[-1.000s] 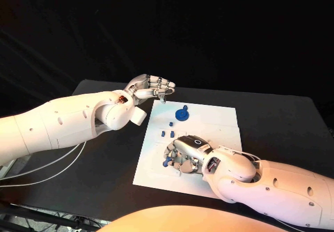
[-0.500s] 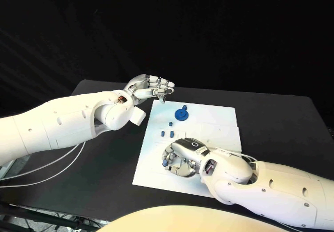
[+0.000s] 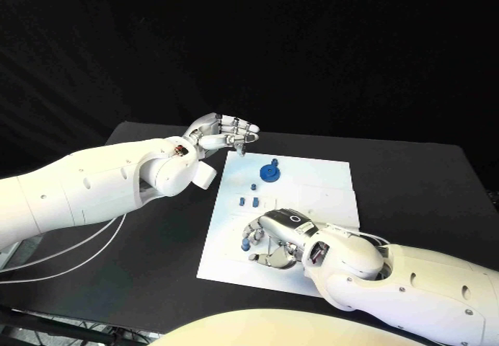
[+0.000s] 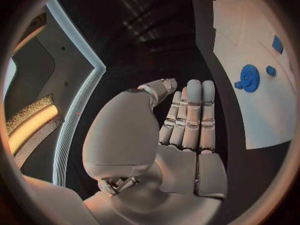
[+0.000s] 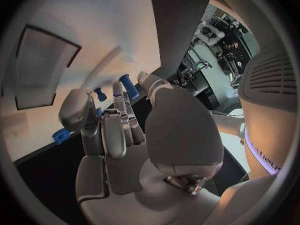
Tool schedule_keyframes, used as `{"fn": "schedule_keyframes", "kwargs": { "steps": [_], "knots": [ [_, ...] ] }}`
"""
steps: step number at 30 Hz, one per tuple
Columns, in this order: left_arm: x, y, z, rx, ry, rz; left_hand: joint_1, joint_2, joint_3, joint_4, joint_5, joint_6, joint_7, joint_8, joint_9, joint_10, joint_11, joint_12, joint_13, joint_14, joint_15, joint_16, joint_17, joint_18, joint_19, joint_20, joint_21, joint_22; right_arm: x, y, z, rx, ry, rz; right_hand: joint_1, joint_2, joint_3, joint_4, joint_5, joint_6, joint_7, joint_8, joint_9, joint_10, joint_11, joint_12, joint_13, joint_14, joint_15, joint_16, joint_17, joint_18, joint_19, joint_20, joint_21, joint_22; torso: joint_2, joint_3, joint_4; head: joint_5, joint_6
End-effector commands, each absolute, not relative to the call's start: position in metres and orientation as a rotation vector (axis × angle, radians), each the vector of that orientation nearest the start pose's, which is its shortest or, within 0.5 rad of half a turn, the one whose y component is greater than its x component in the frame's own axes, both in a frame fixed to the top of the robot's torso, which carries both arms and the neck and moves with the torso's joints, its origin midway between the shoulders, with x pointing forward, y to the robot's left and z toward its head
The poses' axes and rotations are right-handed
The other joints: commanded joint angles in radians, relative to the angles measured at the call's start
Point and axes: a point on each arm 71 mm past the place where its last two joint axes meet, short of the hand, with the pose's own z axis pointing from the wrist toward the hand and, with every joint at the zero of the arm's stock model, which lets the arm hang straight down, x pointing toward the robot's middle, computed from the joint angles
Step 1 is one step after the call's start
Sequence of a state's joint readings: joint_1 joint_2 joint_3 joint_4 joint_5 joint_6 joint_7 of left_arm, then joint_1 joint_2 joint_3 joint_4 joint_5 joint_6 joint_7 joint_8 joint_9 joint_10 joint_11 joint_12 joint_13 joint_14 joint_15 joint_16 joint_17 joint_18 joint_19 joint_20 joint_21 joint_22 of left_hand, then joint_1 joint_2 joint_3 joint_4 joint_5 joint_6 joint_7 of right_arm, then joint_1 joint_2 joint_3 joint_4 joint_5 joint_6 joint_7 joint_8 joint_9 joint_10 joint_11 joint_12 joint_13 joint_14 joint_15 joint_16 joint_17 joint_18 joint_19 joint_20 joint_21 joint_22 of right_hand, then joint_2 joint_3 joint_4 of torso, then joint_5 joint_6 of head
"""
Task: Assemble the parts on the task board
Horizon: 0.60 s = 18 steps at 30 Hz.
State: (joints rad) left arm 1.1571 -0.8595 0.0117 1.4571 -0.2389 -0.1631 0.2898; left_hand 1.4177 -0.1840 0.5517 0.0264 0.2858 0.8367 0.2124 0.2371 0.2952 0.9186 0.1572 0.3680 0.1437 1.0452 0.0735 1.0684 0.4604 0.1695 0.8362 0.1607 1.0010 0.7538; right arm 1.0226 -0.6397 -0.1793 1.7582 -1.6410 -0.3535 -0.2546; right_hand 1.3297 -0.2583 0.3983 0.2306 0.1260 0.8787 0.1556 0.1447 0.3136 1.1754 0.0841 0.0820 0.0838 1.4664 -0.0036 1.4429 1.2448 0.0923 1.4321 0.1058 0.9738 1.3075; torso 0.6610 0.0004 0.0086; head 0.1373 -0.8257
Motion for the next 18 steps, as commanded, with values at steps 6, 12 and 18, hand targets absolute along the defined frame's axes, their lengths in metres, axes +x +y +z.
{"fn": "schedule_keyframes", "kwargs": {
  "steps": [6,12,18],
  "knots": [
    [0.495,0.225,-0.188,-0.916,1.605,-1.520,-0.002,0.004,-0.005,-0.001,0.003,-0.007,0.014,0.004,0.000,-0.008,-0.001,0.006,0.001,-0.004,-0.001,0.004,0.001,0.016,0.004,0.006,-0.006,-0.001,0.358,-0.081,-0.239,-0.240,1.754,0.939,0.019,0.011,-0.052,0.012,0.001,-0.016,-0.001,-0.009,-0.004,0.013,-0.006,0.028,0.013,0.039,0.002,-0.004,0.003,0.004,-0.003,-0.007,-0.010,0.122,-0.003,0.0001,-0.0008,-0.017,0.012],
    [0.495,0.228,-0.190,-0.922,1.609,-1.513,-0.003,0.004,-0.006,0.000,0.003,-0.008,0.014,0.005,0.000,-0.009,-0.001,0.008,0.001,-0.005,-0.001,0.004,0.001,0.016,0.005,0.006,-0.006,-0.002,0.383,-0.139,-0.219,-0.001,1.925,0.843,0.032,0.034,-0.124,0.049,0.000,0.047,0.000,0.032,0.009,0.082,-0.007,0.102,0.052,0.045,0.003,0.007,0.024,-0.001,0.007,-0.006,0.019,0.132,-0.007,-0.0031,-0.0033,-0.052,0.021],
    [0.494,0.232,-0.192,-0.931,1.612,-1.499,-0.001,0.003,-0.006,-0.001,0.003,-0.008,0.014,0.005,0.000,-0.009,-0.001,0.009,0.002,-0.005,-0.001,0.004,0.001,0.016,0.005,0.006,-0.007,-0.002,0.388,-0.195,-0.213,0.159,2.041,0.722,0.053,0.065,-0.231,0.057,0.001,0.040,-0.031,0.153,0.057,0.172,-0.043,0.997,0.950,0.057,-0.033,0.031,0.072,-0.016,0.033,-0.034,0.103,0.159,-0.013,-0.0058,-0.0088,-0.099,0.017]
  ]
}}
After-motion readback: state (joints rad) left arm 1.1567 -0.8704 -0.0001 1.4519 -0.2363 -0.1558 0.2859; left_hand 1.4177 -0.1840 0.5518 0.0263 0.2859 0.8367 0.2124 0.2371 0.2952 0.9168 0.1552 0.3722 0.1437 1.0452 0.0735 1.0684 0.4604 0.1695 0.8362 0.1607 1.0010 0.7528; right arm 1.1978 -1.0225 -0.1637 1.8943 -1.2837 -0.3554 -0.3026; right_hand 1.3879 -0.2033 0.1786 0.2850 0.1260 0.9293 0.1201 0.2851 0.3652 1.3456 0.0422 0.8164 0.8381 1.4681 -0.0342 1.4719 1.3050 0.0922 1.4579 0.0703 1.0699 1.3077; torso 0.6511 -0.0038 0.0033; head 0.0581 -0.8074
